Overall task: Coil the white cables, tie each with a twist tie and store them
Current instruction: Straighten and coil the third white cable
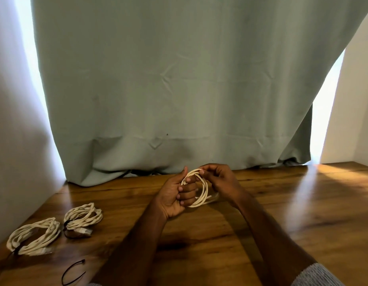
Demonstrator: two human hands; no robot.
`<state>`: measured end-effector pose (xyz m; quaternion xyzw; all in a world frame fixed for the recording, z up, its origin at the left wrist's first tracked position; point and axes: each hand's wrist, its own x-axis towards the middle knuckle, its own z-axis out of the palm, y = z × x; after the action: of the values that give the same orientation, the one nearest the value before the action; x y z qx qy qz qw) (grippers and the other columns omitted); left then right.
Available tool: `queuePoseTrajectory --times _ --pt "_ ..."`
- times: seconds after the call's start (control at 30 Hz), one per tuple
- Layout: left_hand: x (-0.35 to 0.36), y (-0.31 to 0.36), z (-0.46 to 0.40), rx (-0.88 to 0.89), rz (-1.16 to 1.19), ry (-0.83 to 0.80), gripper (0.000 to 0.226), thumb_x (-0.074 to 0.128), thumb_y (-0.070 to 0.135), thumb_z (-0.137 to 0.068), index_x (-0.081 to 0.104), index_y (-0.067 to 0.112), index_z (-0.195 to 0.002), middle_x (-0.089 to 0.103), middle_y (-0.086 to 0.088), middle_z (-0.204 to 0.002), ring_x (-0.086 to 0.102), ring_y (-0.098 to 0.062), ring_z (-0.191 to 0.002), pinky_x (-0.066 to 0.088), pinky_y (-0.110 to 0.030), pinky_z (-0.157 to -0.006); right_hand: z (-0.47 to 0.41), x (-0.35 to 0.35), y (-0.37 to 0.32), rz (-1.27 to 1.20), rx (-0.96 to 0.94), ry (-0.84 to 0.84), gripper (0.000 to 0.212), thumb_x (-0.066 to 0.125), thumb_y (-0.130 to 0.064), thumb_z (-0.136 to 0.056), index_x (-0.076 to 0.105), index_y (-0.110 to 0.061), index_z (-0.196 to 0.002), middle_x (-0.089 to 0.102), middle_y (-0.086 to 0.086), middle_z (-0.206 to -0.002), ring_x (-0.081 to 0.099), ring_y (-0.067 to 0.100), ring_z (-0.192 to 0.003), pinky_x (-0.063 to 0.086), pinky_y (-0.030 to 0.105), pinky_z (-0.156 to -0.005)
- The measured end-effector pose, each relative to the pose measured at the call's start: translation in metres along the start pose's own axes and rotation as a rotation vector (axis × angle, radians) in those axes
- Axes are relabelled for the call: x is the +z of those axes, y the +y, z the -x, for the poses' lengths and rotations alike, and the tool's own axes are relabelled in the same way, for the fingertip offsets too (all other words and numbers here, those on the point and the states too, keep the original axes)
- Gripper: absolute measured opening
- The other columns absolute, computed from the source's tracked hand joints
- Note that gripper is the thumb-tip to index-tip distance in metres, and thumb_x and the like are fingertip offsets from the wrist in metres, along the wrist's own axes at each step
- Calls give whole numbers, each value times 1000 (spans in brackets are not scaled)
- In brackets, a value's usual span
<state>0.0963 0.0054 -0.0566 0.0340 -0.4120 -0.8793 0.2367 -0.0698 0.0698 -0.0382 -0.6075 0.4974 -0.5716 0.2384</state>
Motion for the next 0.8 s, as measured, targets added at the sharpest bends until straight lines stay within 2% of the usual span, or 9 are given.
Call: queuePoseTrajectory --times 0.1,0.2,0.27,0.33,0.4,0.47,0.57,0.67,0.8 --pt "4 1 -1 30 36 20 49 35 44 -101 53 14 -67 32 6 -42 12 -7 -36 13 -20 -36 -4 11 8 121 -103 82 16 60 -15 -100 76 -11 -103 77 1 -92 73 15 -86 59 29 -79" --pt "7 1 -4 76 83 14 48 34 43 -101 53 13 -68 33 6 -41 11 -7 -36 12 -19 -35 -4 22 15 111 -140 143 18 57 -19 -103 74 -14 -100 76 1 -90 72 17 -87 58 34 -80" --pt "6 1 -6 94 100 -23 48 33 43 -101 55 12 -73 35 6 -41 13 -7 -35 15 -19 -33 -2 29 18 114 -146 147 22 52 -21 -105 73 -17 -98 75 -1 -87 71 14 -83 56 30 -75" --pt "5 1 -8 117 89 -35 50 32 43 -101 59 8 -78 35 5 -40 13 -7 -34 18 -18 -32 1 31 17 59 -102 139 26 47 -24 -107 70 -19 -95 71 -3 -77 67 11 -69 52 25 -62" --pt "7 6 -6 155 88 -21 52 32 41 -101 63 3 -84 35 5 -39 11 -7 -34 16 -17 -32 1 28 12 -57 7 117 30 43 -24 -109 67 -13 -95 62 2 -62 53 14 -45 40 23 -44" --pt "9 10 -5 195 83 11 53 33 40 -100 66 -1 -91 33 6 -40 10 -6 -36 14 -18 -34 -1 18 8 -50 88 128 27 44 -19 -108 67 -9 -99 56 6 -61 43 14 -39 34 22 -40" --pt "10 12 -7 247 55 32 58 31 40 -102 69 -4 -104 32 7 -41 10 -5 -37 14 -19 -35 -2 9 8 148 0 195 21 50 -12 -105 70 -15 -98 65 -3 -68 52 7 -44 43 23 -45" --pt "10 12 -10 298 50 52 60 30 40 -103 66 -6 -114 32 7 -42 10 -5 -38 16 -19 -35 1 18 6 281 -122 206 21 50 -19 -105 70 -17 -98 69 -4 -76 63 5 -63 49 17 -57" --pt "11 20 -7 378 65 121 60 31 42 -102 60 -7 -120 31 6 -42 19 -3 -32 21 -18 -35 -1 24 9 321 -8 134 11 58 -12 -99 68 -16 -103 69 -1 -79 68 17 -68 60 37 -65"
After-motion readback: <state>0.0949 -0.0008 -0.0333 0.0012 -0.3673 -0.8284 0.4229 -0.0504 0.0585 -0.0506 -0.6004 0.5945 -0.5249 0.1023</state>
